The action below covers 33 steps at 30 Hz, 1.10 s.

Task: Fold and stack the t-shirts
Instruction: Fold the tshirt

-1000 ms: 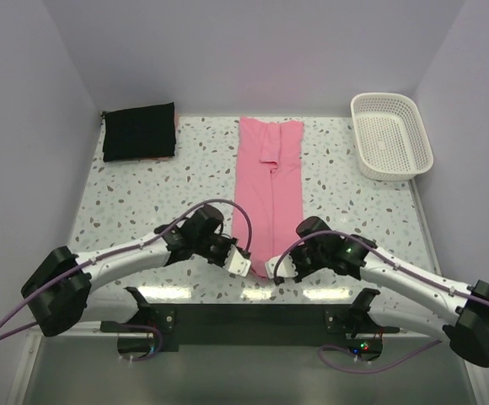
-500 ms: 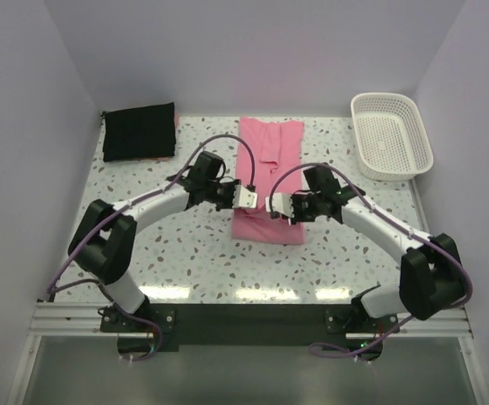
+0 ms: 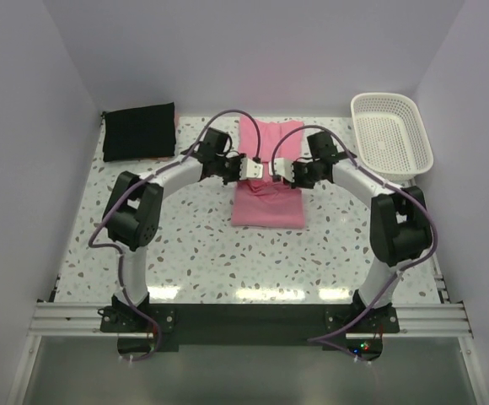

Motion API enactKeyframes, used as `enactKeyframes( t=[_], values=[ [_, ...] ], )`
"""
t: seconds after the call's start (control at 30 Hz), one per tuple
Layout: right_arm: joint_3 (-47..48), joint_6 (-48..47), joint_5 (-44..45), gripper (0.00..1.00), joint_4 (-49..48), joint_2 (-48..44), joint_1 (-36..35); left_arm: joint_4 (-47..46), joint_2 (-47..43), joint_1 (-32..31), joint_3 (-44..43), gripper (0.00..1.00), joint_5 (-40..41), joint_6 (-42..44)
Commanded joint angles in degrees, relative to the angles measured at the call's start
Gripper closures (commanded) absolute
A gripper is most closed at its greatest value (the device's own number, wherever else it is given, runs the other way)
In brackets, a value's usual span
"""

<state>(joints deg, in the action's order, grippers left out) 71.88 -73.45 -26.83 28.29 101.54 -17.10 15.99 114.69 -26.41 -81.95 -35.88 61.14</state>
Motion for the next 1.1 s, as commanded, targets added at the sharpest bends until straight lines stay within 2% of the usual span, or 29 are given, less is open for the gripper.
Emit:
enactKeyframes(
  t=[0.0,0.37,1.07],
  values=[
    [5.90,-2.40,-3.58,1.00,-1.14,2.78,1.02,-1.13,2.80,1.19,-4.88,1.00,-0.51,0.82],
    [15.13,-4.77,-4.11,1.00,1.41,11.66,2.69,0.27,9.49,2.68,-13.32,1.00,-0.07,1.79],
    [15.40,-6.00,0.55,1.00,1.15,15.01,3.04,-4.82,13.01,3.30,-14.20,1.00,0.55,0.64]
  ],
)
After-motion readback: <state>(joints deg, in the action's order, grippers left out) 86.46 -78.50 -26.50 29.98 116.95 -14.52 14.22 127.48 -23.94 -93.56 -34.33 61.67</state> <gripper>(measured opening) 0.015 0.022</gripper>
